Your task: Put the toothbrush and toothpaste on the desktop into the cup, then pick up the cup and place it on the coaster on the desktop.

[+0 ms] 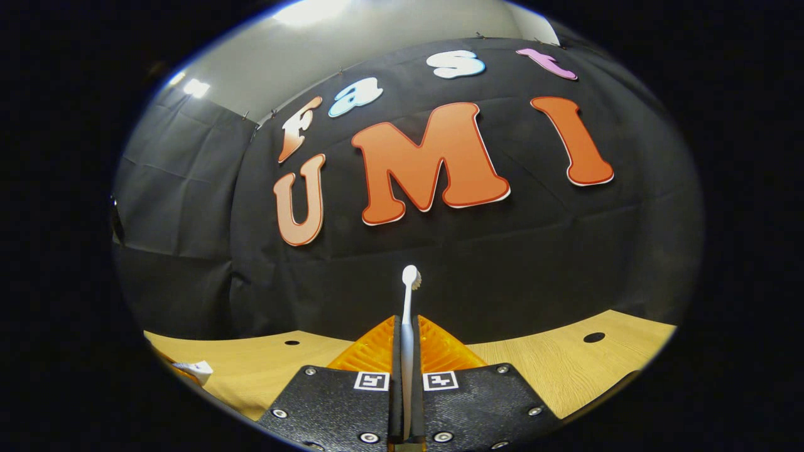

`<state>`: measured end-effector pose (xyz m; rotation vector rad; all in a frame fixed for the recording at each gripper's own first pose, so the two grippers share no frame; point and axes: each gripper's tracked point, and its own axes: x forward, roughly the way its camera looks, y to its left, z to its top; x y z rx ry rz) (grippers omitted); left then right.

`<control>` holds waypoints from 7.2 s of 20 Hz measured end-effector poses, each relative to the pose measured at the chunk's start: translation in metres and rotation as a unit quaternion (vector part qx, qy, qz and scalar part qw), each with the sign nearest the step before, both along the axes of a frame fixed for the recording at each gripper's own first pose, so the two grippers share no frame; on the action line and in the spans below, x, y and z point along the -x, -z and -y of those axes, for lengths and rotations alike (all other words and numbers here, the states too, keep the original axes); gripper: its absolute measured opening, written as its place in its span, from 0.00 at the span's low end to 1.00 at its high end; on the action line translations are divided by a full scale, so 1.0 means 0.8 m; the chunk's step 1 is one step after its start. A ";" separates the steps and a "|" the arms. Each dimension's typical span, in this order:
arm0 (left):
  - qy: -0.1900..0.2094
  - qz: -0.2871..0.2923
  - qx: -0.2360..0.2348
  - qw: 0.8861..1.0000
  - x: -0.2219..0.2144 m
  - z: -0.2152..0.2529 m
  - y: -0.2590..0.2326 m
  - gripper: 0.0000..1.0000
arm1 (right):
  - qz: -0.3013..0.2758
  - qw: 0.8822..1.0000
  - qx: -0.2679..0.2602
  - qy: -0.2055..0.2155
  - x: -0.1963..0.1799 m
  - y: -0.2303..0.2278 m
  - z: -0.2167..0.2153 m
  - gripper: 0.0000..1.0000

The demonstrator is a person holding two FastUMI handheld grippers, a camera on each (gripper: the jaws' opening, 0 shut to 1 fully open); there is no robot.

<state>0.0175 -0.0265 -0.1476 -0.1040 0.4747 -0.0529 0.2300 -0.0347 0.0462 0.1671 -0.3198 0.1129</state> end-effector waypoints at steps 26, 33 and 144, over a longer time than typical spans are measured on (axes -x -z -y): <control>0.043 0.057 -0.021 0.997 -0.076 0.050 -0.102 0.15 | -0.026 0.999 0.011 0.024 0.027 0.033 0.018 0.07; 0.049 0.063 -0.016 0.997 -0.101 0.066 -0.118 0.14 | -0.053 0.998 0.014 0.024 0.041 0.056 0.017 0.08; 0.203 0.222 0.029 0.953 -0.204 0.247 -0.108 0.52 | -0.099 0.992 0.073 0.025 0.166 0.060 0.052 0.78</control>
